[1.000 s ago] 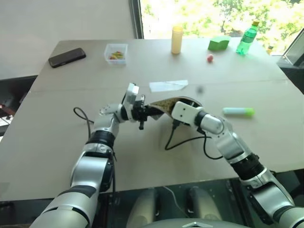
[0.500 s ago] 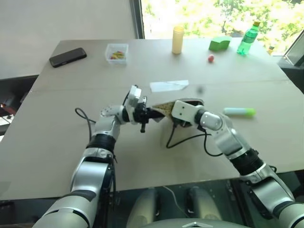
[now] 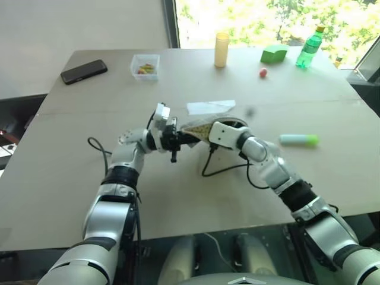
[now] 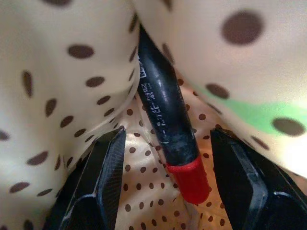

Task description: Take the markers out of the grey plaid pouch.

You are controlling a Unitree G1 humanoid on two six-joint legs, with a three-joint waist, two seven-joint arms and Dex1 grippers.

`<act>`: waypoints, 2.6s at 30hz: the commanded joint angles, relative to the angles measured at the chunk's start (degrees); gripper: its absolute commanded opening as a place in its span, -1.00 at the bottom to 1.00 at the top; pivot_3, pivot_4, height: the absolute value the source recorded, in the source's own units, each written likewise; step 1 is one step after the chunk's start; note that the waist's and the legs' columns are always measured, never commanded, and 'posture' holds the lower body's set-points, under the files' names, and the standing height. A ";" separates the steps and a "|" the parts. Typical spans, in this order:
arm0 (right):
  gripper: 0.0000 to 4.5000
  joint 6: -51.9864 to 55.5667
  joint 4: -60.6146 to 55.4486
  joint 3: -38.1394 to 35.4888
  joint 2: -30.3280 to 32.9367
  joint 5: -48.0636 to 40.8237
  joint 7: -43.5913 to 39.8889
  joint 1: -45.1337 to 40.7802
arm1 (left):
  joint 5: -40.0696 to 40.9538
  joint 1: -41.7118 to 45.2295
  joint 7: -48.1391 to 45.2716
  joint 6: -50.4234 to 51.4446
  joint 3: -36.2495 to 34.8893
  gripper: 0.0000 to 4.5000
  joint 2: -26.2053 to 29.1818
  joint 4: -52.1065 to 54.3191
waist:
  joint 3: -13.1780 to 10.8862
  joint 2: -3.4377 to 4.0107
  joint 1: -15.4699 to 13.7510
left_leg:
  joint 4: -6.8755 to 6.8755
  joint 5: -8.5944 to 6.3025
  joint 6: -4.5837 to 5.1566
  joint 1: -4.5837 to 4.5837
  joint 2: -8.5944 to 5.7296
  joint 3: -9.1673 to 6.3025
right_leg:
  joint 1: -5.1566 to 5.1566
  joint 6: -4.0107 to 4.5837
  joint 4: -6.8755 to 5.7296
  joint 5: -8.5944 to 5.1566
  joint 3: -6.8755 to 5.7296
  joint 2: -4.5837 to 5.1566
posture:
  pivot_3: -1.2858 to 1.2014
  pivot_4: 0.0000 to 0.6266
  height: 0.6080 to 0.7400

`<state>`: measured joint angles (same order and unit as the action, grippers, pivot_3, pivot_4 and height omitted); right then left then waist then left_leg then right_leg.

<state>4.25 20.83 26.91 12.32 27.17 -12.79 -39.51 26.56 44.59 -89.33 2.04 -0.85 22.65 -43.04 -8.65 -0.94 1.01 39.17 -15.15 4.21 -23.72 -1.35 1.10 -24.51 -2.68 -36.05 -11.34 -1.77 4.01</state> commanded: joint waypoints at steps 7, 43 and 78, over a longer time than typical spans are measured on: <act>0.28 -7.66 13.71 -1.44 -2.45 0.55 9.53 -2.52 | 3.21 -0.80 -3.17 1.28 -0.93 -1.00 -2.17 8.23 | 0.00 0.01 0.09 | -0.01 0.01 -0.01 0.00 -0.01 0.01 | -0.01 0.00 0.01 0.00 0.03 0.00 | 0.03 -0.52 1.00; -0.85 8.48 -26.06 -8.14 9.11 -7.42 -18.55 11.14 | -7.92 1.22 4.27 -15.63 -1.52 -1.00 -3.34 -0.19 | 0.00 0.00 -0.22 | -0.03 -0.01 0.02 -0.01 0.01 0.03 | 0.00 0.00 0.02 0.00 0.05 -0.01 | 0.03 -0.52 1.00; -0.87 45.75 -36.97 -10.63 14.47 -16.01 -29.49 5.42 | -23.22 6.21 17.24 -37.90 6.90 -1.00 -1.31 -10.53 | 0.00 0.00 -0.41 | 0.02 -0.05 0.09 -0.06 0.00 -0.02 | 0.01 -0.01 0.03 0.00 -0.06 0.01 | 0.03 -0.52 1.00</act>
<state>47.65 -13.70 20.99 26.98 12.22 -43.85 -32.79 4.35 50.12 -73.37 -34.70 6.89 18.91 -52.58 -8.65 -0.94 0.60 39.19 -15.20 4.30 -23.78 -1.34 1.08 -24.50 -2.69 -36.02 -11.33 -1.83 4.03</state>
